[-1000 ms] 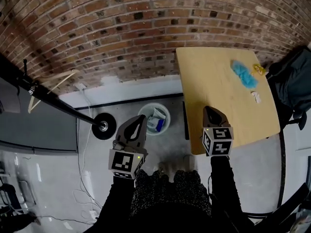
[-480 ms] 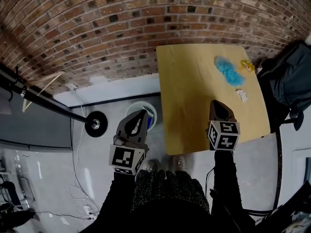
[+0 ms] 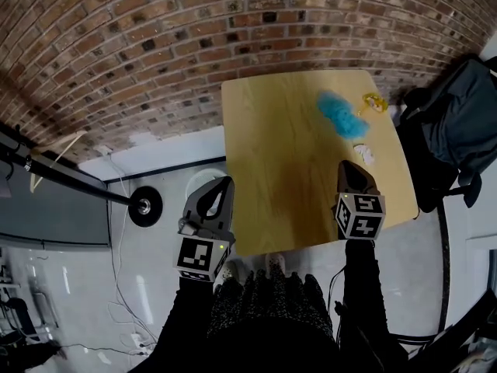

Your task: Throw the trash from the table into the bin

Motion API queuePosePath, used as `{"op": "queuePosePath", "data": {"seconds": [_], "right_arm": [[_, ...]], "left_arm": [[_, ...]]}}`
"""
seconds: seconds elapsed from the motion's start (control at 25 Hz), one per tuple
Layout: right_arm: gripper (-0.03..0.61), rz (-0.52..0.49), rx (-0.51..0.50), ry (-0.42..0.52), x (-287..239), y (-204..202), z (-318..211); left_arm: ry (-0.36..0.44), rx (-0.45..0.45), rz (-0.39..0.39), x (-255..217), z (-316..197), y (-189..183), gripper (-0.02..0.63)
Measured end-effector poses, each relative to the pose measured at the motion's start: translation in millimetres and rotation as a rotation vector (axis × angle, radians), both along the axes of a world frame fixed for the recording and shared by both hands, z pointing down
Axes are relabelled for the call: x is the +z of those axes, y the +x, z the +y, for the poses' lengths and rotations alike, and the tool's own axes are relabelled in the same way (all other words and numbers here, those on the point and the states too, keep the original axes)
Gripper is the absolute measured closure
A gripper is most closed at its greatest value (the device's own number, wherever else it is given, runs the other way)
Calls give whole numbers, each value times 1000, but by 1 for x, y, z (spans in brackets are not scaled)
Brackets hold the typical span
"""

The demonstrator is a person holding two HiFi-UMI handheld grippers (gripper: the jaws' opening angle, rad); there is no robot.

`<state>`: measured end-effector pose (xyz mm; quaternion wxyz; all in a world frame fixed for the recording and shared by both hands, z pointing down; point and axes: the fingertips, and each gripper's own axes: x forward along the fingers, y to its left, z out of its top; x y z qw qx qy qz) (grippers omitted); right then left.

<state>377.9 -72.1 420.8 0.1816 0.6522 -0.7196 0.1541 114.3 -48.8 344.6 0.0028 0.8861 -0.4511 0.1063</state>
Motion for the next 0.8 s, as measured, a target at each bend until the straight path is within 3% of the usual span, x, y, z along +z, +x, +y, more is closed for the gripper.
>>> {"op": "queuePosePath", "data": {"seconds": [0.28, 0.8], "right_arm": [[560, 17, -13, -46, 18, 44, -10], [413, 65, 74, -140, 60, 105, -33]], "left_arm": [[-1, -14, 3, 1, -2, 20, 607], [-22, -40, -42, 15, -11, 21, 607]]}}
